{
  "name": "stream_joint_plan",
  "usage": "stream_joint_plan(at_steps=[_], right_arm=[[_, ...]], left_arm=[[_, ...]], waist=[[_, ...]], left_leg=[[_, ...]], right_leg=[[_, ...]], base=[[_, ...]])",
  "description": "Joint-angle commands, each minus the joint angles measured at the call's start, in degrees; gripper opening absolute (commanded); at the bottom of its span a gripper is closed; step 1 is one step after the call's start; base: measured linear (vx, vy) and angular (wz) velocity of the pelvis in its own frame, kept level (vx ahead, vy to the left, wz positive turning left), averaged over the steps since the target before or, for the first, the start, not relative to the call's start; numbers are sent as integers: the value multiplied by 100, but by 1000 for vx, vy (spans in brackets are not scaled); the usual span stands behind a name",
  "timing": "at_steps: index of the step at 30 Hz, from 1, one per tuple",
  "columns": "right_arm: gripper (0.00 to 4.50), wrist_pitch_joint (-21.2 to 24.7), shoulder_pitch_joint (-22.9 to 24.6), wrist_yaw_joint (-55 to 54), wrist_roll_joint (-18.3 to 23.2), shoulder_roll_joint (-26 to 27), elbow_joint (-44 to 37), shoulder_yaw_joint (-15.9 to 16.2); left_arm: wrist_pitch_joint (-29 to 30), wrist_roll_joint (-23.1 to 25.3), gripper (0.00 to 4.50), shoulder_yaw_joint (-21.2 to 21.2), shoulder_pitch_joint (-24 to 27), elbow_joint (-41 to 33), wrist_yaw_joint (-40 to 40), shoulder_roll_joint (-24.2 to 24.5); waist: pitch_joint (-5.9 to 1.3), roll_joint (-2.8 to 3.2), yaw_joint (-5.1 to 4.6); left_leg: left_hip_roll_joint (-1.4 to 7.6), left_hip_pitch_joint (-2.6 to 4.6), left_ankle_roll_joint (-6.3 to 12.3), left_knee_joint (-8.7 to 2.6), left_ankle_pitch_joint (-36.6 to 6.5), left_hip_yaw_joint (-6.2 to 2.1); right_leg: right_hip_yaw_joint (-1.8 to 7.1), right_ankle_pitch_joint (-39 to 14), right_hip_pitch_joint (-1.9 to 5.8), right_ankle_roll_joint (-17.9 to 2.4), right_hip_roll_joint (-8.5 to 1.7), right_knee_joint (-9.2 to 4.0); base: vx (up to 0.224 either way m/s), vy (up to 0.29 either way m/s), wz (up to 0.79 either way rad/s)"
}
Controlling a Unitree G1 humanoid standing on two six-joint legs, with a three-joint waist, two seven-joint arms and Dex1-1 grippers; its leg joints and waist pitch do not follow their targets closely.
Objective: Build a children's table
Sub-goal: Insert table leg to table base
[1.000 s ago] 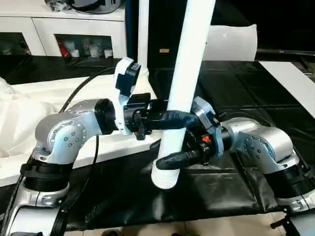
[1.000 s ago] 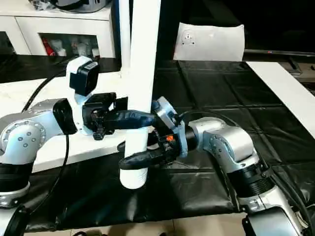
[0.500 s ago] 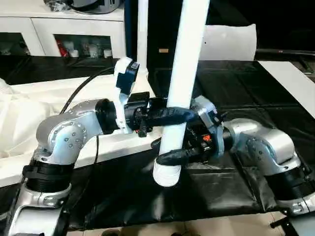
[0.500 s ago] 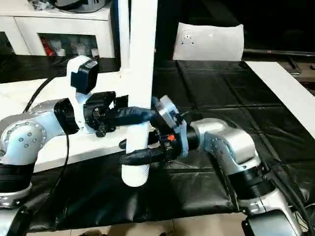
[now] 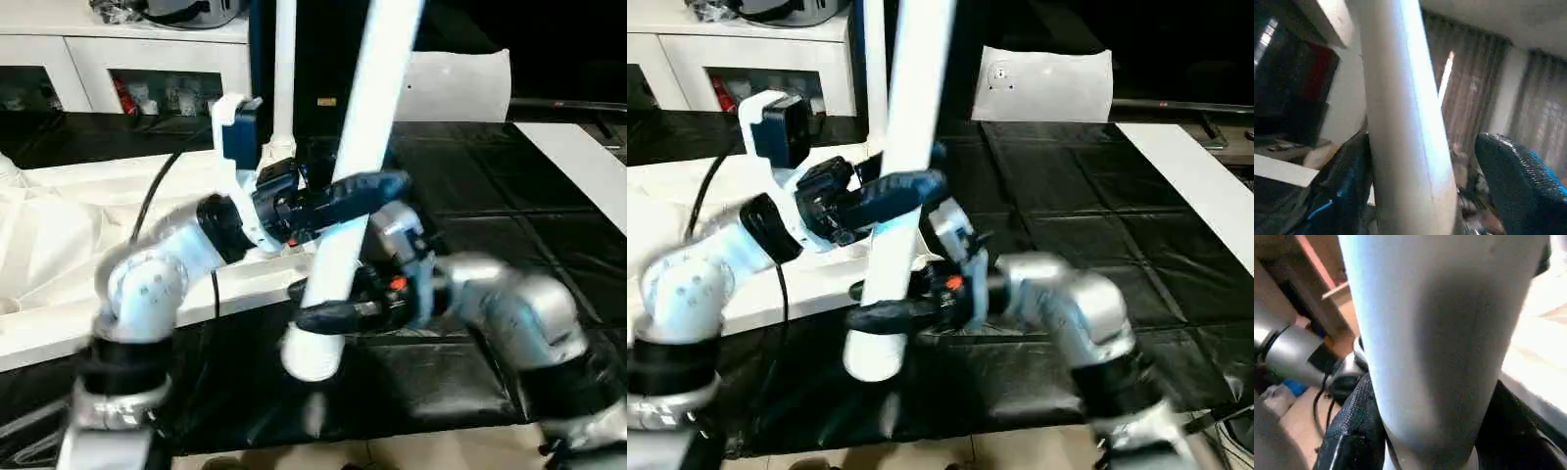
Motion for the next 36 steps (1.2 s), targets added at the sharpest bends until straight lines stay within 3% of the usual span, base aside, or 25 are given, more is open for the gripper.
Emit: stream_joint_plan(at_steps=[1, 7, 8, 9, 10, 12, 13, 15, 16, 17, 18, 20, 23, 26, 31, 32, 33, 36], right_arm=[[191, -102, 13, -374, -28, 106, -53, -149], [190, -153, 103, -996, -55, 411, -28, -352], [190, -461, 94, -1445, -238, 573, 56, -567], [190, -519, 87, -1543, -292, 595, 66, -607], [190, -842, 40, -2067, -664, 662, 114, -773], [190, -1171, -12, -2369, -1097, 626, 140, -718], [190, -1197, -15, -2383, -1125, 624, 144, -710], [190, -1591, -43, -2505, -1494, 582, 215, -529], [190, -1681, -43, -2523, -1600, 553, 215, -457], [190, -1711, -44, -2528, -1635, 544, 215, -434], [190, -1766, -50, -2579, -1719, 538, 221, -368], [190, -1933, -38, -2621, -1952, 537, 224, -154], [190, -2126, 0, -2657, -2195, 554, 262, 37], [190, -2188, 14, -2739, -2307, 580, 320, 50], [190, -2425, 44, -3026, -2479, 612, 504, -66], [190, -2488, 46, -3099, -2522, 624, 551, -91], [190, -2505, 47, -3180, -2519, 641, 608, -162], [190, -2514, 62, -3289, -2499, 679, 649, -296]], left_arm=[[-210, 33, 388, 87, -8, -75, 248, -144], [-496, -93, 422, 393, 90, -92, 681, -405], [-604, -72, 428, 510, 118, -119, 747, -382], [-635, -47, 440, 546, 111, -112, 776, -363], [-800, 147, 447, 720, 53, -46, 939, -235], [-946, 600, 450, 773, -64, 210, 1170, -35], [-961, 647, 450, 768, -72, 234, 1183, -16], [-1082, 1476, 450, 472, -174, 605, 1435, 348], [-1136, 1669, 450, 350, -196, 651, 1439, 431], [-1154, 1732, 450, 310, -203, 666, 1440, 459], [-1175, 1858, 450, 204, -240, 707, 1467, 518], [-1203, 2255, 450, -79, -419, 880, 1714, 620], [-1302, 2690, 450, -351, -628, 1176, 1852, 735], [-1409, 2646, 450, -386, -749, 1130, 1501, 711], [-1196, 2148, 450, -535, -595, 389, 762, 842], [-1150, 2090, 450, -567, -575, 316, 726, 870], [-1112, 2121, 450, -657, -535, 231, 685, 949], [-1204, 2458, 450, -872, -504, 254, 724, 1083]], waist=[[-386, 61, -15], [-384, 78, -24], [-377, 143, -35], [-383, 120, -44], [-381, 92, -36], [-380, 113, -51], [-371, 149, -52], [-379, 154, -71], [-388, 140, -80], [-389, 147, -79], [-398, 104, -82], [-407, 148, -66], [-413, 149, -66], [-396, 120, -80], [-392, 156, -97], [-380, 139, -129], [-373, 211, -131], [-361, 183, -187]], left_leg=[[2, -56, -18, -384, -910, 86], [-10, -41, -25, -403, -995, 76], [-5, -36, -51, -408, -1024, 74], [-15, -35, -83, -403, -1025, 75], [-18, -35, -119, -412, -987, 73], [-30, -10, -151, -412, -1021, 72], [-30, -10, -137, -424, -1042, 65], [-44, -5, -112, -426, -1079, 59], [-46, 0, -90, -421, -1087, 60], [-28, -14, -88, -431, -1043, 47], [-23, -20, -80, -428, -983, 54], [-1, -8, -96, -427, -892, 50], [-1, -23, -113, -425, -823, 57], [-10, -28, -128, -428, -858, 68], [10, -21, -156, -433, -973, 66], [9, -30, -181, -435, -1034, 80], [-9, -24, -193, -429, -1058, 69], [-23, -2, -123, -428, -1263, 79]], right_leg=[[235, -2224, 357, -489, -300, -525], [227, -2344, 344, -300, -277, -544], [232, -2301, 320, -291, -285, -569], [221, -2295, 330, -290, -274, -555], [226, -2322, 316, -263, -282, -543], [223, -2357, 322, -193, -261, -546], [220, -2376, 313, -146, -253, -566], [218, -2335, 319, -17, -238, -561], [223, -2300, 322, 17, -237, -551], [230, -2185, 338, -37, -255, -527], [238, -2103, 344, -85, -264, -522], [259, -1771, 334, -291, -270, -458], [273, -1372, 362, -487, -268, -409], [289, -1429, 373, -597, -286, -418], [298, -1491, 364, -729, -312, -402], [298, -1499, 360, -771, -297, -403], [294, -1533, 358, -768, -293, -400], [280, -1868, 344, -643, -261, -459]], base=[[0, 0, 0], [0, 0, 0], [0, 0, 0], [0, 0, 0], [0, 0, 0], [0, 0, 0], [0, 0, 0], [0, 0, 0], [0, 0, 0], [0, 0, 0], [0, 0, 0], [0, 0, 0], [0, 0, 0], [0, 0, 0], [0, 0, 0], [0, 0, 0], [0, 0, 0], [0, 0, 0]])
